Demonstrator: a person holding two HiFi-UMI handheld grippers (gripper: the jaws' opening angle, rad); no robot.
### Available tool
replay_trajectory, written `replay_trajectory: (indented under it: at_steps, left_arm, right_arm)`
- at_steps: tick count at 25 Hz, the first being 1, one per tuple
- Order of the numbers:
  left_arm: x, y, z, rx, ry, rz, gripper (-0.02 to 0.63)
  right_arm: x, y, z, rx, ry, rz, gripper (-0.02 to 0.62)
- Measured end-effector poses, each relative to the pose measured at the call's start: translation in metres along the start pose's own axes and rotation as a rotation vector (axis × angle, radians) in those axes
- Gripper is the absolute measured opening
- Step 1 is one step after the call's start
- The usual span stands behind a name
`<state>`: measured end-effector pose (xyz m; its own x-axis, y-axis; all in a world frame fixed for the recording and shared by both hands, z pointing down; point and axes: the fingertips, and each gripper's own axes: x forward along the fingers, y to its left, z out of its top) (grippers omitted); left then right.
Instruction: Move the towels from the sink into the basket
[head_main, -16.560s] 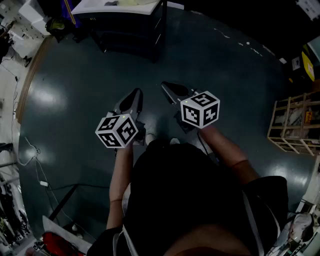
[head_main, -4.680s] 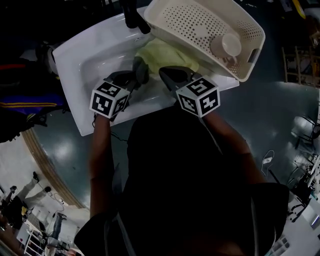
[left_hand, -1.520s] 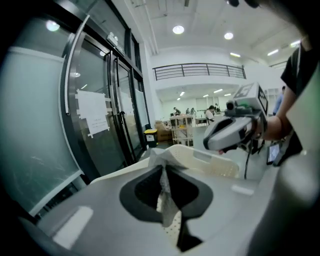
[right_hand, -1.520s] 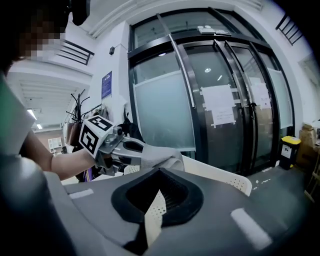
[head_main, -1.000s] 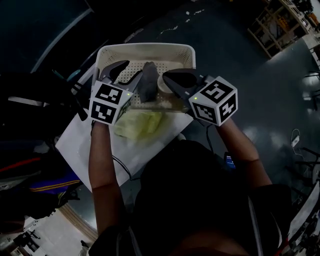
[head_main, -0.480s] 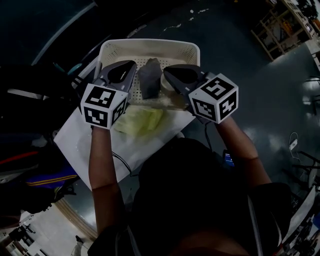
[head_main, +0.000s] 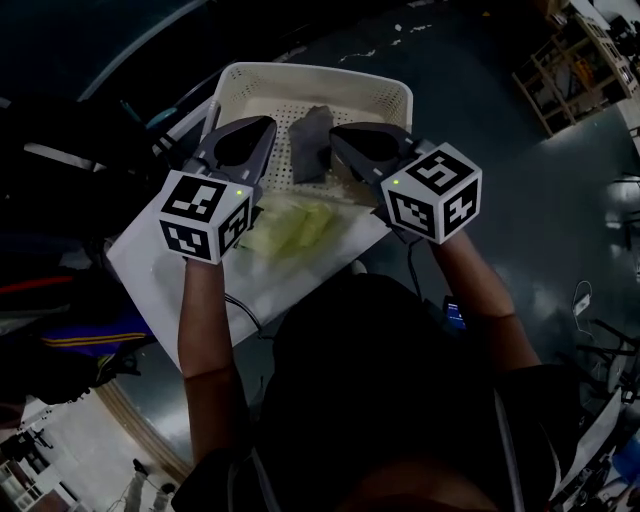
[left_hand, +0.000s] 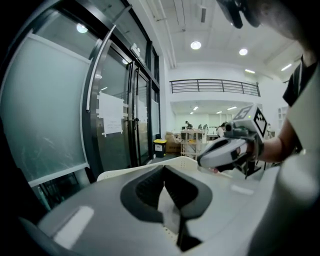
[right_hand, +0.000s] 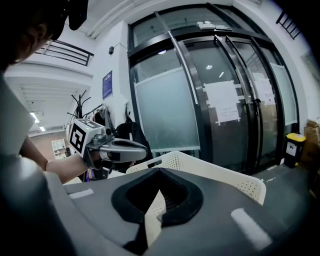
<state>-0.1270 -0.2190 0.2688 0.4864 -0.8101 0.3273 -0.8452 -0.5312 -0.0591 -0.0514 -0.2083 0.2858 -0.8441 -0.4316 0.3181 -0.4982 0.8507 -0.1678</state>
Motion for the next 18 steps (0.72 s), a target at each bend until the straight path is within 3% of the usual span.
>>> replay_trajectory:
  at_steps: [18]
  left_arm:
    - [-0.099, -0.004, -0.028, -0.104, -0.059, 0.153, 0.008]
  right_arm:
    - [0.021, 0.086, 0.005, -0.075, 0.013, 0.156, -0.002]
